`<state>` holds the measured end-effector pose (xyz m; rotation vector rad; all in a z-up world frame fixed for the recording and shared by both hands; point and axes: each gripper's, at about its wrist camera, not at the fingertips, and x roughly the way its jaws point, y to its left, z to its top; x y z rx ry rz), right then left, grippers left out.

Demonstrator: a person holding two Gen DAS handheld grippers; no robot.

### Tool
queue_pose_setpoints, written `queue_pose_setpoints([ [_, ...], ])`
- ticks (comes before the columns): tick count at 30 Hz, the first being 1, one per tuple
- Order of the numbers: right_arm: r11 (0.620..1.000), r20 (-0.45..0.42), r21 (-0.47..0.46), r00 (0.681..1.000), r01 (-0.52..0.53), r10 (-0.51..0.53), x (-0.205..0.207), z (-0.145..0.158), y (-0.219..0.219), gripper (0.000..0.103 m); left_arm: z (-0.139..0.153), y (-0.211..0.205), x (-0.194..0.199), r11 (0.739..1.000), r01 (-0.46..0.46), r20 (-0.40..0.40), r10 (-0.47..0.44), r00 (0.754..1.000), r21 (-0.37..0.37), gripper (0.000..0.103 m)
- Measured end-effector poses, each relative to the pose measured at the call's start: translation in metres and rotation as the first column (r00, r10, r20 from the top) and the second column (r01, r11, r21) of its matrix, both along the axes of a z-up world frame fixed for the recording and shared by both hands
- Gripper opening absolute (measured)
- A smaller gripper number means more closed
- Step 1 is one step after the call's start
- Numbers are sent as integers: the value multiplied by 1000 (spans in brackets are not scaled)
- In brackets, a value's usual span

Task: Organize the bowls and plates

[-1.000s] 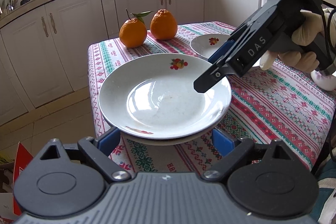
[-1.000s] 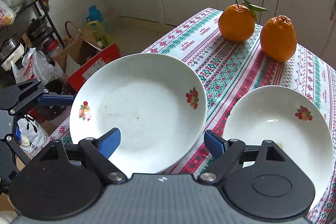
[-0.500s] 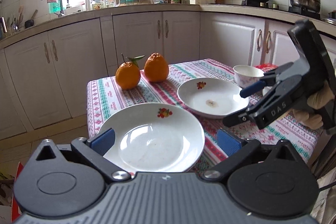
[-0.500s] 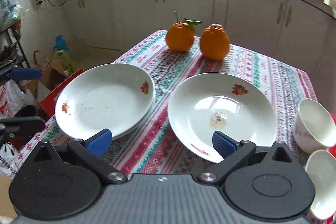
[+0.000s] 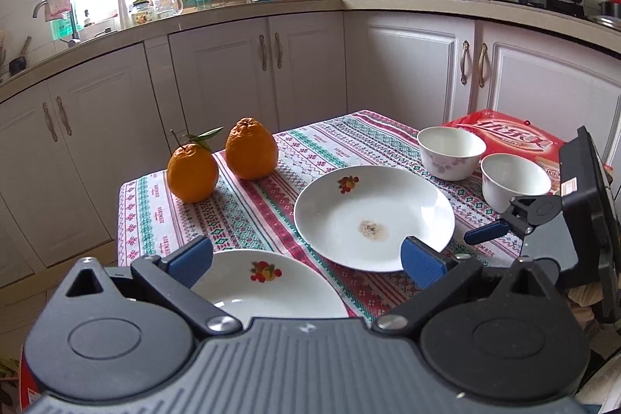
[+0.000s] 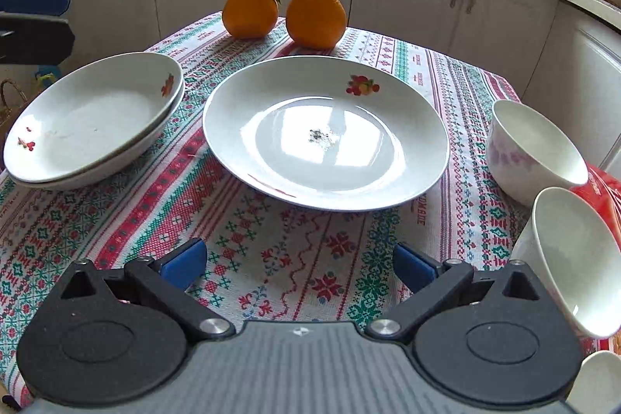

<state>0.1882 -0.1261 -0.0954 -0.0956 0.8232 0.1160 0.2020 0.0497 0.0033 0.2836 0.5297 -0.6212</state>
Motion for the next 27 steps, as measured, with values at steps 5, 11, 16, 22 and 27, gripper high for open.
queue_pose_setpoints([
  [5, 999, 19, 49, 1000, 21, -22, 8, -3, -10, 103, -9, -27, 31, 998, 53, -43, -51, 998, 38, 102],
  [11, 996, 38, 53, 997, 71, -73, 21, -5, -12, 103, -24, -66, 75, 989, 126, -91, -118, 989, 80, 102],
  [16, 997, 52, 55, 997, 58, -60, 28, -5, -15, 103, -38, -95, 111, 980, 173, -168, -154, 974, 102, 102],
  [22, 997, 57, 54, 997, 47, -50, 31, -4, -15, 103, -56, -119, 143, 966, 225, -273, -183, 944, 130, 102],
  [27, 998, 58, 50, 997, 46, -48, 33, -3, -15, 103, -67, -130, 155, 952, 264, -330, -203, 922, 153, 95],
])
